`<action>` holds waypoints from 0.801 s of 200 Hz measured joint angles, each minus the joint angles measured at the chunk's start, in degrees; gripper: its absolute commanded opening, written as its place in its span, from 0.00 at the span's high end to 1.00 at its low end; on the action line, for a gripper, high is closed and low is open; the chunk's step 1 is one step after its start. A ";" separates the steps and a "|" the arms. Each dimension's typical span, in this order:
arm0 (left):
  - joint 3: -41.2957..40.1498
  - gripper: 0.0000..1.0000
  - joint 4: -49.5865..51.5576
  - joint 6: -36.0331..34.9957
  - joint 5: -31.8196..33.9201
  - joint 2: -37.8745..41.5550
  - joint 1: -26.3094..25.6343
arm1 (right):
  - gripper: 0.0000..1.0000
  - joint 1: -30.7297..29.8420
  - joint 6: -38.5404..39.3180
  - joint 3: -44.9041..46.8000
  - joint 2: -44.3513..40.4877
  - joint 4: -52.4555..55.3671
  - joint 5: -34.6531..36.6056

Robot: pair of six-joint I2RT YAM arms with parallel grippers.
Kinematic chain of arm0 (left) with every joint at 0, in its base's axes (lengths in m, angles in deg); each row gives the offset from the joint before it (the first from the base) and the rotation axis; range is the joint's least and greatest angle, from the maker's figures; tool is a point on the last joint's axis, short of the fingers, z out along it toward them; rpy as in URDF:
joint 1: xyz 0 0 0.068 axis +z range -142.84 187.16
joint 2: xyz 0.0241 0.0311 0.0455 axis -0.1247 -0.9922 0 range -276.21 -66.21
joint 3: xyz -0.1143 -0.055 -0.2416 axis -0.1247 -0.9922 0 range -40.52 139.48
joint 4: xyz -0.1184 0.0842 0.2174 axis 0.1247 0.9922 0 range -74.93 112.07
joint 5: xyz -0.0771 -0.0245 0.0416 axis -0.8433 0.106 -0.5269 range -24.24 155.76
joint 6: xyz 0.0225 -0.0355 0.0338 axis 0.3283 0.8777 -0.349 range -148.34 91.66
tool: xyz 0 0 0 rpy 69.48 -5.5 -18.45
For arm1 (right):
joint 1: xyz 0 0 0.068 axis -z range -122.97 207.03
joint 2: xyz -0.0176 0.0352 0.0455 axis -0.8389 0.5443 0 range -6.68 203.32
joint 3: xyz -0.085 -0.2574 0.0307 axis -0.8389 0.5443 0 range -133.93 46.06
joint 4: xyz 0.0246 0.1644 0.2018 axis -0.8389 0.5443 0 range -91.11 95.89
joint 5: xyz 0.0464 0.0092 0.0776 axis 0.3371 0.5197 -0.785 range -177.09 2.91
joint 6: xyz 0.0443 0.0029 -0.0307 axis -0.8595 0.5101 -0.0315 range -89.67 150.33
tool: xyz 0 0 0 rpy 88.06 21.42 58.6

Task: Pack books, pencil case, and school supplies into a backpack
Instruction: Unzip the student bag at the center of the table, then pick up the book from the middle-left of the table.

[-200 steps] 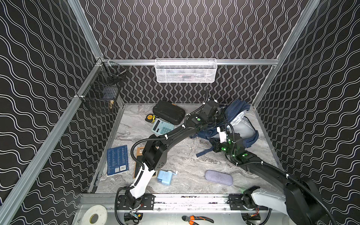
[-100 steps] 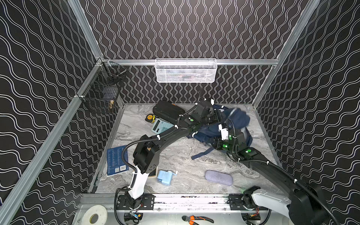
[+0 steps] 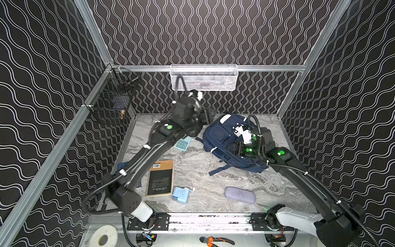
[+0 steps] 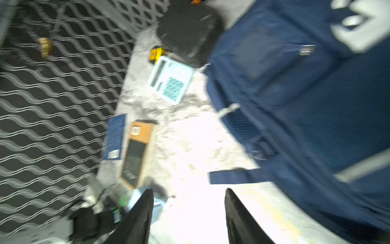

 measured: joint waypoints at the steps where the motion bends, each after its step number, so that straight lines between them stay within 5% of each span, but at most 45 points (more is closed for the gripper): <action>1: -0.13 0.37 0.31 -0.04 0.22 0.20 0.13 | 0.44 -0.13 -0.04 -0.20 0.15 0.13 -0.02; 55: -12.37 0.30 18.21 -4.11 11.74 16.20 9.22 | 0.41 -14.62 -6.40 -15.04 12.20 4.90 0.04; 105: -23.89 0.29 21.86 -4.26 12.96 22.16 16.06 | 0.40 -24.85 -12.07 -26.40 24.35 6.08 1.03; 160: -39.45 0.24 19.96 -2.60 10.08 29.88 23.43 | 0.38 -30.58 -19.41 -20.65 30.23 -0.24 0.92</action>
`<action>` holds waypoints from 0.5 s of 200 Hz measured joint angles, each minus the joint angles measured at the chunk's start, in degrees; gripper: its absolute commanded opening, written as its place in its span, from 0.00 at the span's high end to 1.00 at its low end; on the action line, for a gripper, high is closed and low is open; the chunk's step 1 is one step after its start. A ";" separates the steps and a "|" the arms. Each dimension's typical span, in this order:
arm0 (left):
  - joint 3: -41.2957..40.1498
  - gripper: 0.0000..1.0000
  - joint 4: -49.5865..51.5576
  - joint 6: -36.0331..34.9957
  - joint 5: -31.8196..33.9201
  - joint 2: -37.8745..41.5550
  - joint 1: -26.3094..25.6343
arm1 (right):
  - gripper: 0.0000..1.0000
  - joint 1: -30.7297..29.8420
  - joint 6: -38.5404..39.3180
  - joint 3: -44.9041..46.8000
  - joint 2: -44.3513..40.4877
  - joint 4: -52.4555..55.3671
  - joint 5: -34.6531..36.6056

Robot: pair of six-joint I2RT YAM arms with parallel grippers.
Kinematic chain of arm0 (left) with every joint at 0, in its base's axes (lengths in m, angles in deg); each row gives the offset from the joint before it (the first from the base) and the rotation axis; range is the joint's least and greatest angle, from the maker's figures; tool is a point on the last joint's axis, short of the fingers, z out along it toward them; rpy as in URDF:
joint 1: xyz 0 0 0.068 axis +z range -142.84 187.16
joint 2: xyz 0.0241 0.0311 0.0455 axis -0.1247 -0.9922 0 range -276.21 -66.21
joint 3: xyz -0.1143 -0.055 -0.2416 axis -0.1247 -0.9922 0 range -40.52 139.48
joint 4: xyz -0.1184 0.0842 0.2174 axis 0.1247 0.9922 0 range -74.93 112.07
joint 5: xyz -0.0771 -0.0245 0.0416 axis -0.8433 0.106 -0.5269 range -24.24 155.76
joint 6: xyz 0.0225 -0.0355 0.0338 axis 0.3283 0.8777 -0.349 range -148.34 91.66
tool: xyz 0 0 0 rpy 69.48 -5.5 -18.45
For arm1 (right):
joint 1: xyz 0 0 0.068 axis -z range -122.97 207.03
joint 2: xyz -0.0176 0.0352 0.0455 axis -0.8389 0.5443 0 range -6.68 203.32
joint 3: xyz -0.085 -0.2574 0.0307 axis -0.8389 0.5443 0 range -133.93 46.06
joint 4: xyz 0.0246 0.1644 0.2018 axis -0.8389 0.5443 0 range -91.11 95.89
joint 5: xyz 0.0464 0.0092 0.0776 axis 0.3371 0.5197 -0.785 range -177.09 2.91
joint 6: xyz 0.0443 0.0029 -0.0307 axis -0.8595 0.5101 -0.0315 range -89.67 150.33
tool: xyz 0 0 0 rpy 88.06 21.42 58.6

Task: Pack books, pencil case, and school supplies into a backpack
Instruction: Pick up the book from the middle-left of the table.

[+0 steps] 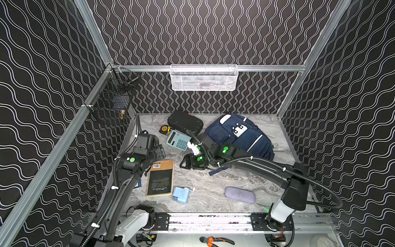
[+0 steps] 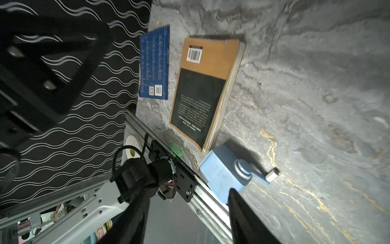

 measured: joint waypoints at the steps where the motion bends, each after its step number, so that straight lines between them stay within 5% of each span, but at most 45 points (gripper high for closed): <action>1: -0.20 0.24 -0.02 0.00 -0.13 0.07 0.13 | 0.38 -0.04 -0.13 0.13 0.04 -0.11 -0.04; 100: -9.81 0.17 -7.13 0.20 -6.03 -5.62 12.04 | 0.38 -1.49 -3.98 -1.53 14.91 -12.85 -4.20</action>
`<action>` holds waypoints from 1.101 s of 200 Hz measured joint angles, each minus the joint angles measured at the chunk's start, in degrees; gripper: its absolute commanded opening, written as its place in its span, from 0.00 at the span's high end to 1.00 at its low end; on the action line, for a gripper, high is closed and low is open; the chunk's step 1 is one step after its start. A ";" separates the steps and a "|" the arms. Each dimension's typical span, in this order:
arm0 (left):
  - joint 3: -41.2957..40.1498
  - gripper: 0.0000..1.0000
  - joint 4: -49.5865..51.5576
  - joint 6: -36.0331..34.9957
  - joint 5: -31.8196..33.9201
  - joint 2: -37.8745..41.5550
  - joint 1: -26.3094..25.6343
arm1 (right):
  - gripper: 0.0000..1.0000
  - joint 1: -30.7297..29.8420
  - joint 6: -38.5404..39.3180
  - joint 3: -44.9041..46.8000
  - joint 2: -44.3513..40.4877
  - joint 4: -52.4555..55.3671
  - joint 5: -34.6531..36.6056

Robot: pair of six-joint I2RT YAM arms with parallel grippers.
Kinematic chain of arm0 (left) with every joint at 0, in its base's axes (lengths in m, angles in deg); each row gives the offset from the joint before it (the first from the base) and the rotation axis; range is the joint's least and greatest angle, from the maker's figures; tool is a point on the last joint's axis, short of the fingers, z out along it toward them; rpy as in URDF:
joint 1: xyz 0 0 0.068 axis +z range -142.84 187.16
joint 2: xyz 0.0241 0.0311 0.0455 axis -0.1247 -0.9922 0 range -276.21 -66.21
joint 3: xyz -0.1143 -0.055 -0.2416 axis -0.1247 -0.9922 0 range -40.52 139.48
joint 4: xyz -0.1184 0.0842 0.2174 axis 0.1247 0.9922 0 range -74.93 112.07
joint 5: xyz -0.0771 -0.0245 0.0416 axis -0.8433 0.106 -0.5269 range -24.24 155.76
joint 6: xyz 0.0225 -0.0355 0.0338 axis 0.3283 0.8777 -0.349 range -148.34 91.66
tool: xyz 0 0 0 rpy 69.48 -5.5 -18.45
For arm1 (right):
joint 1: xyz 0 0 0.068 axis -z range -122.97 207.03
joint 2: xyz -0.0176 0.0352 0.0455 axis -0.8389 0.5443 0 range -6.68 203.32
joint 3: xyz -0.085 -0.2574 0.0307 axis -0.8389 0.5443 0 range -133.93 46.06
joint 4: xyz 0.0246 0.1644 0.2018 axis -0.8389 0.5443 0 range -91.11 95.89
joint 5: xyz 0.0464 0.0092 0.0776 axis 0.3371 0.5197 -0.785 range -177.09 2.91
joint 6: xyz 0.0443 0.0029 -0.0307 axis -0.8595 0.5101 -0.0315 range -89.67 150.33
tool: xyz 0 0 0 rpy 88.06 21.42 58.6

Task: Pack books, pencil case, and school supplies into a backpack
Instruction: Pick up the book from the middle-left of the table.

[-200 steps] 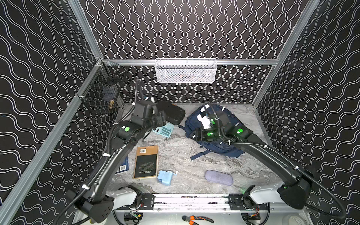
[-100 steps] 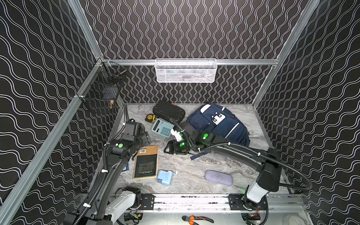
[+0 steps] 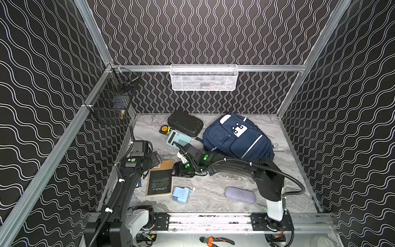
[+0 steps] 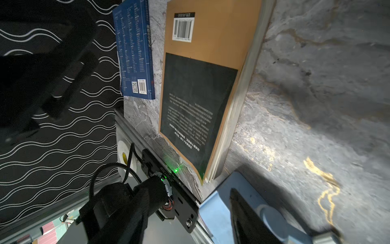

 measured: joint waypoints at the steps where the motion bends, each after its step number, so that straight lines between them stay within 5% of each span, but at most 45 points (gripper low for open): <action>1: 0.00 0.17 -0.02 0.00 -0.02 -0.22 0.13 | 0.38 0.00 0.00 -0.02 0.04 -0.04 -0.02; 220: -8.26 0.18 -11.06 -0.20 -9.42 -14.60 9.44 | 0.38 4.76 -4.44 -6.86 14.88 -1.51 -8.57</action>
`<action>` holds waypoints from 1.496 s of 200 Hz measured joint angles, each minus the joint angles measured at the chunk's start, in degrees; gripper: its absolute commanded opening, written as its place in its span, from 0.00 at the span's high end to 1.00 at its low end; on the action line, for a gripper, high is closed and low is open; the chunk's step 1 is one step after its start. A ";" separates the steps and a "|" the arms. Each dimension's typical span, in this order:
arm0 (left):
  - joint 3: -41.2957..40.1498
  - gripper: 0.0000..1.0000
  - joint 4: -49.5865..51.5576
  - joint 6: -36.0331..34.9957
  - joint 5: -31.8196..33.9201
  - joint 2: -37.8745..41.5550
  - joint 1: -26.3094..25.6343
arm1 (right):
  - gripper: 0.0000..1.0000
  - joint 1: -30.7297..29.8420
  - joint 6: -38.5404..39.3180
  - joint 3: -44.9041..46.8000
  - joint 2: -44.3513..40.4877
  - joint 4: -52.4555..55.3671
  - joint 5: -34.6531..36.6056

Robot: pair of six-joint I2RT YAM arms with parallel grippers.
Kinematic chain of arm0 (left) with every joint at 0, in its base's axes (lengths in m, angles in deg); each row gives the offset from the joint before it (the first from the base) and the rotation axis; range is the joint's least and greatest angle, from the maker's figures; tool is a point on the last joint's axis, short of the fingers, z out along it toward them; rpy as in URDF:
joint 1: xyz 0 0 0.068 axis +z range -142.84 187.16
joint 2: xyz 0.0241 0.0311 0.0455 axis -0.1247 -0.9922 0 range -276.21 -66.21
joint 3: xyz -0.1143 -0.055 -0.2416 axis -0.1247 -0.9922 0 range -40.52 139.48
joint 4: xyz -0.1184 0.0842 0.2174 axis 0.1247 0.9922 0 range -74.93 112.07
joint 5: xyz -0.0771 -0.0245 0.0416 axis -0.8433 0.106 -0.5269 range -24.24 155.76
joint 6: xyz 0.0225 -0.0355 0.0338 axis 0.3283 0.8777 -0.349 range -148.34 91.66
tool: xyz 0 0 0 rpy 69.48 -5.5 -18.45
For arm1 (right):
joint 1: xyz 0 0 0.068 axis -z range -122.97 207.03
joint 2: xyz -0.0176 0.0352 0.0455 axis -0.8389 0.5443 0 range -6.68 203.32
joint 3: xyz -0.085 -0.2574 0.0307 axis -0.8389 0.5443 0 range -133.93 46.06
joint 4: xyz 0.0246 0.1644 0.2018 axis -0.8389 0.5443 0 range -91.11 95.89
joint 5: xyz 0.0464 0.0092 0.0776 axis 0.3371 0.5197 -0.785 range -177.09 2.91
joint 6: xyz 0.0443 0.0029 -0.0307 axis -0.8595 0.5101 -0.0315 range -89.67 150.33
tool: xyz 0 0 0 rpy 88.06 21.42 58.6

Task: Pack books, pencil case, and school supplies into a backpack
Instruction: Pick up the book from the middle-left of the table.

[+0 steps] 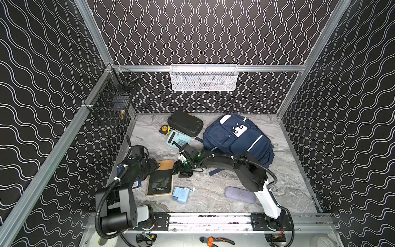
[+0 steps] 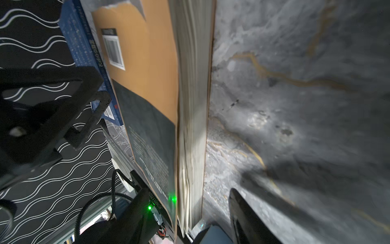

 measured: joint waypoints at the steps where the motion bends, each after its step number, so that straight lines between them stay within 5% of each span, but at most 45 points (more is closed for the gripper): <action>1: -0.04 0.18 -0.09 0.00 -0.17 -0.07 0.02 | 0.38 0.00 -0.04 -0.02 0.04 -0.04 -0.02; 101: -1.51 0.23 -2.80 0.20 -4.55 -2.14 0.24 | 0.48 0.96 -6.80 1.44 3.19 -10.71 -5.31; 162: -1.55 0.26 -3.54 0.17 -5.42 -2.38 0.28 | 0.64 1.40 -10.19 6.67 1.77 -18.88 -5.92; 193: -1.62 0.26 -3.82 0.17 -5.84 -2.43 0.28 | 0.65 1.38 -12.22 7.65 1.51 -24.48 -7.10; 213: -1.73 0.27 -3.96 0.15 -6.27 -2.43 0.28 | 0.52 1.38 -13.05 8.20 1.49 -27.23 -7.69; 233: -1.77 0.27 -4.15 0.15 -6.78 -2.40 0.28 | 0.51 1.38 -13.05 7.26 1.49 -26.38 -7.61; 299: -1.14 0.26 -3.41 0.00 -8.02 -0.50 0.24 | 0.89 2.51 -8.92 4.31 1.51 -19.52 -6.78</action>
